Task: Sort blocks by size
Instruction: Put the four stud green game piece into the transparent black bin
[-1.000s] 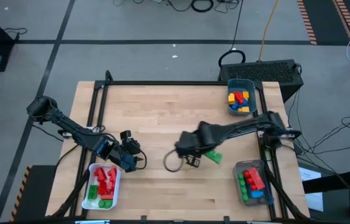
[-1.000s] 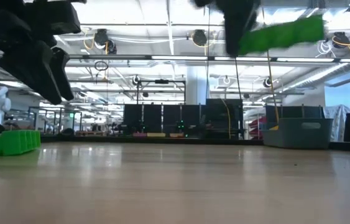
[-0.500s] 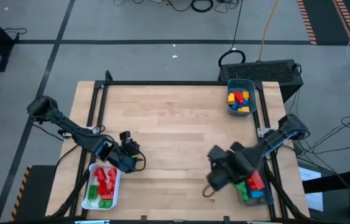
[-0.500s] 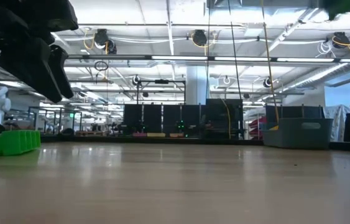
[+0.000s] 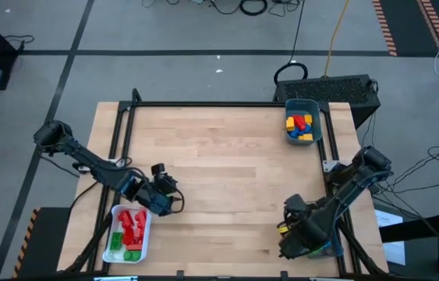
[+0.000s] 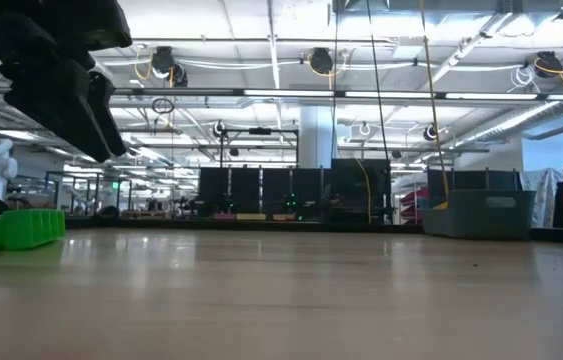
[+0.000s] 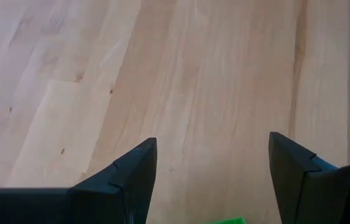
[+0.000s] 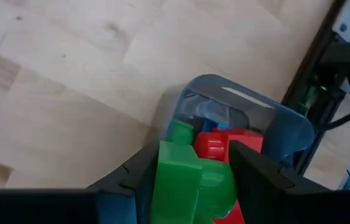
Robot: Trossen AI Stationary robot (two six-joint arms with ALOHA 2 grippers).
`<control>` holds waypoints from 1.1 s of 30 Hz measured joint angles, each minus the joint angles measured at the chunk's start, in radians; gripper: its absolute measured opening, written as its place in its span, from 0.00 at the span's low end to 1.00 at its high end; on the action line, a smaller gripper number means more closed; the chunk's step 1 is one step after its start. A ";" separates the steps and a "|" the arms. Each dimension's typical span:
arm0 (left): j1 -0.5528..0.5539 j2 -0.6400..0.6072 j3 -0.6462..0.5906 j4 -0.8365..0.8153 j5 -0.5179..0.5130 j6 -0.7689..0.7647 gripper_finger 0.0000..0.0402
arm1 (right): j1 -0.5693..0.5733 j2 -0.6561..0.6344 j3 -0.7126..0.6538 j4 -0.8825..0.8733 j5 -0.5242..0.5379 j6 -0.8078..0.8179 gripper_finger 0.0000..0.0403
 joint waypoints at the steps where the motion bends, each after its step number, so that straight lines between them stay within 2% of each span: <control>1: 0.005 0.000 0.000 0.000 0.000 0.003 0.54 | 0.005 0.000 -0.007 -0.001 0.000 0.019 0.40; 12: 0.020 0.000 0.000 -0.001 0.000 0.002 0.54 | 0.029 0.000 -0.097 0.000 0.002 0.070 0.42; 22: 0.020 0.000 0.000 -0.001 0.000 -0.005 0.54 | 0.025 0.000 -0.097 0.000 0.018 0.063 0.58; 27: 0.020 0.000 0.000 -0.009 0.013 -0.002 0.54 | 0.011 -0.005 -0.086 0.001 0.134 0.055 0.59; 33: 0.020 0.000 0.035 -0.155 0.213 0.050 0.54 | -0.036 -0.039 -0.031 0.011 0.330 -0.002 0.58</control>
